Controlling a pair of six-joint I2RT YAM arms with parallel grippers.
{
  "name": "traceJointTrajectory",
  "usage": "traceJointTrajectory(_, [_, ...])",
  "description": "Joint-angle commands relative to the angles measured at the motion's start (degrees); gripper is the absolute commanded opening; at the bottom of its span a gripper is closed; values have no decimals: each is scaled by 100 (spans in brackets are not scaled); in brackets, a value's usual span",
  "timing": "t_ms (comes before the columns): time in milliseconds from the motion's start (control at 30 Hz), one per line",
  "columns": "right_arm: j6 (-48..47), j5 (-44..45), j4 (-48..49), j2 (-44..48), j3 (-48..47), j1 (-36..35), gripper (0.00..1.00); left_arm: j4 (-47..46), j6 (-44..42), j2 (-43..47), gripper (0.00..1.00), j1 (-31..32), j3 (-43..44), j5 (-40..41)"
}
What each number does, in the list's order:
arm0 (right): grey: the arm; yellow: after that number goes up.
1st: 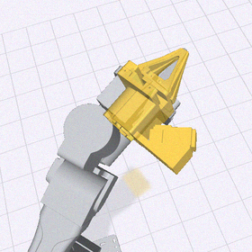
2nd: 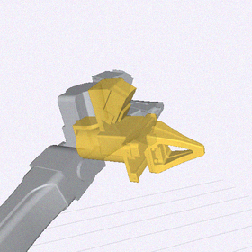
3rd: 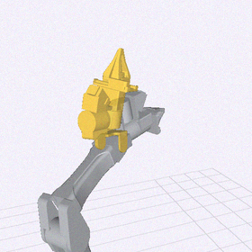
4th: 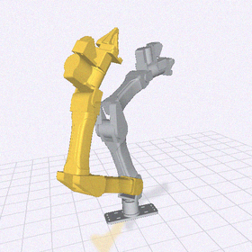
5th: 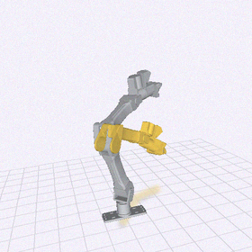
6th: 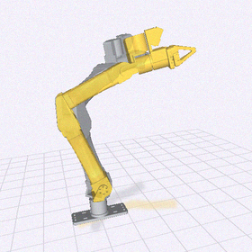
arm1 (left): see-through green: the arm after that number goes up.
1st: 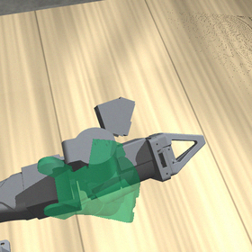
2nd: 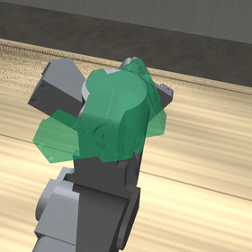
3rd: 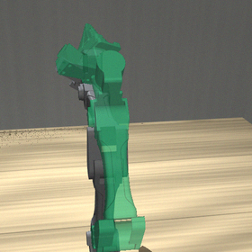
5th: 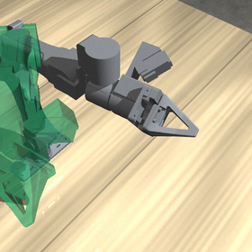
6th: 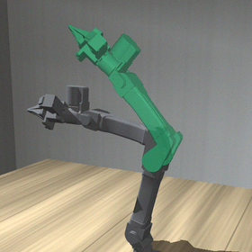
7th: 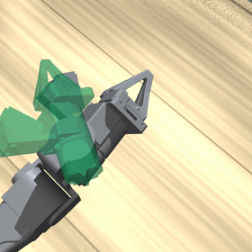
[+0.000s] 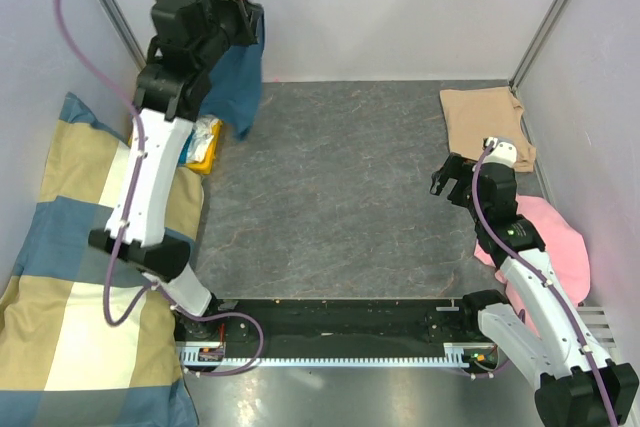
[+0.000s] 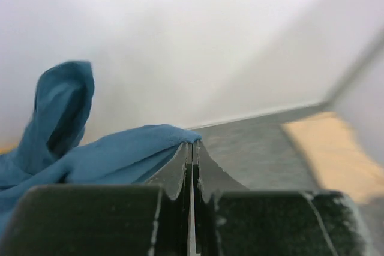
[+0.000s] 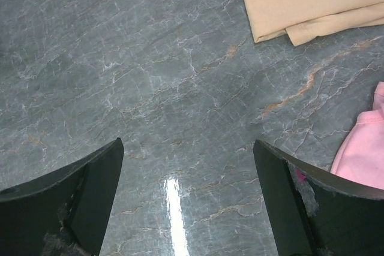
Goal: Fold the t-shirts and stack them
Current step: Grab the tshirt from the pile, then move the tshirt to the center of the board
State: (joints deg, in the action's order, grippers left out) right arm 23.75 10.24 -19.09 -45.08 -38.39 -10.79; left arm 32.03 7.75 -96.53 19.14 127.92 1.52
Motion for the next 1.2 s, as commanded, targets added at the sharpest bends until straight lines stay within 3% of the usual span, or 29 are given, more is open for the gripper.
traceJointTrajectory(0, [-90,-13,-24,17,-98,-37,98,330,579,591,2,694,103,-1154])
traceJointTrajectory(167, [-81,4,-59,8,-133,-29,98,321,807,1232,2,1162,-1082,-1093])
traceJointTrajectory(267, [-72,74,-86,52,-125,-37,98,15,965,1610,2,1382,-2512,-1057])
traceJointTrajectory(433, [-55,145,-77,-62,-142,-29,98,-92,1167,1620,2,2023,-3123,-1224])
traceJointTrajectory(633, [42,171,-7,-220,-151,-29,98,-118,1273,1085,2,3341,-2791,-1162])
traceJointTrajectory(867, [86,724,-156,-28,-204,-29,98,-4,1431,-339,2,4702,-1299,-1382])
traceJointTrajectory(1033, [437,1936,-569,157,-440,-37,98,93,1484,-674,2,5126,-996,-1277])
traceJointTrajectory(1167, [499,2167,-622,201,-555,-29,98,84,1537,-481,2,5232,-1418,-1172])
